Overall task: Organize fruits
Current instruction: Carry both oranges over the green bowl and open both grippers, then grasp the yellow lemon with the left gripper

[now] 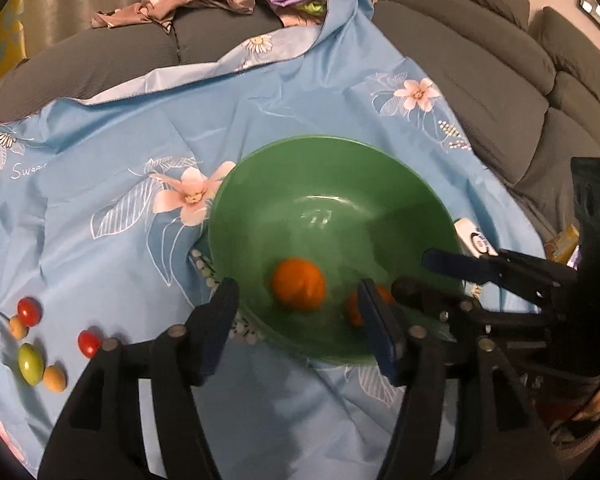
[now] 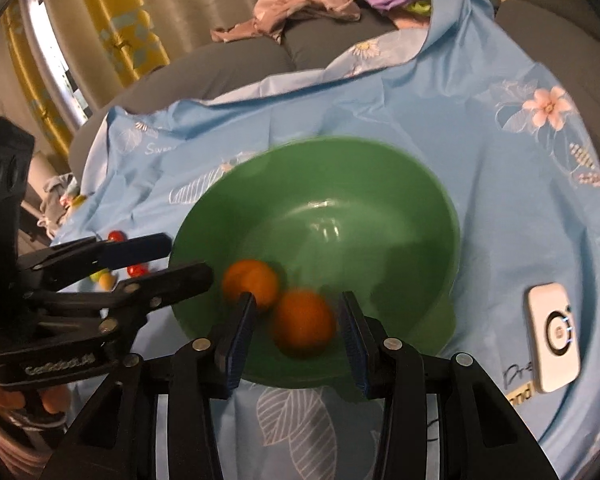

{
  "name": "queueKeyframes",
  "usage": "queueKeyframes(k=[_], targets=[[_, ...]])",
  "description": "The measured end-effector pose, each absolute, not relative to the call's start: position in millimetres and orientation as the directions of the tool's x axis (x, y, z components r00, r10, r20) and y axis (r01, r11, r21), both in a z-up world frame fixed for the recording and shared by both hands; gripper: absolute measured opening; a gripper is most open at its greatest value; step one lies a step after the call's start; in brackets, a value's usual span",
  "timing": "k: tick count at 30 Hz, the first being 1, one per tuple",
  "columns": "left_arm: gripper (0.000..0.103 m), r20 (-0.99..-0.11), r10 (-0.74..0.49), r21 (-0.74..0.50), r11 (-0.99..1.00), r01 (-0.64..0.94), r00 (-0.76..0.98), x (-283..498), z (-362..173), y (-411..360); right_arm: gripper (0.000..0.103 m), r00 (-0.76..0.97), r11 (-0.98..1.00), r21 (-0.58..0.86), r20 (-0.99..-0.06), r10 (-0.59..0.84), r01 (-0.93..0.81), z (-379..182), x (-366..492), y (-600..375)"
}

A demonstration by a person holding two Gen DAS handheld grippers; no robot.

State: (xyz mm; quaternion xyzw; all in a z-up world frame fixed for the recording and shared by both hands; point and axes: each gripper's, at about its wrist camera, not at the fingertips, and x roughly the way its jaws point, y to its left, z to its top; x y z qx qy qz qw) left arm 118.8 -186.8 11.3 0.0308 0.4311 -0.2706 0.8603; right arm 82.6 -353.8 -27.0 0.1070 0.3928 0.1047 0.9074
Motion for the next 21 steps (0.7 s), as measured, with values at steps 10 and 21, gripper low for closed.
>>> queueKeyframes(k=[10, 21], targets=[[0.078, -0.735, -0.328, -0.185, 0.939, 0.29, 0.593, 60.2, 23.1, -74.6, 0.045, 0.721, 0.936, 0.323, -0.615, 0.319, -0.139, -0.3, 56.3, -358.6], [0.078, -0.787, -0.171, -0.188, 0.982, 0.034, 0.593, -7.9, -7.5, 18.0, 0.045, 0.659, 0.89, 0.371, -0.604, 0.449, -0.266, -1.0, 43.5, -317.4]])
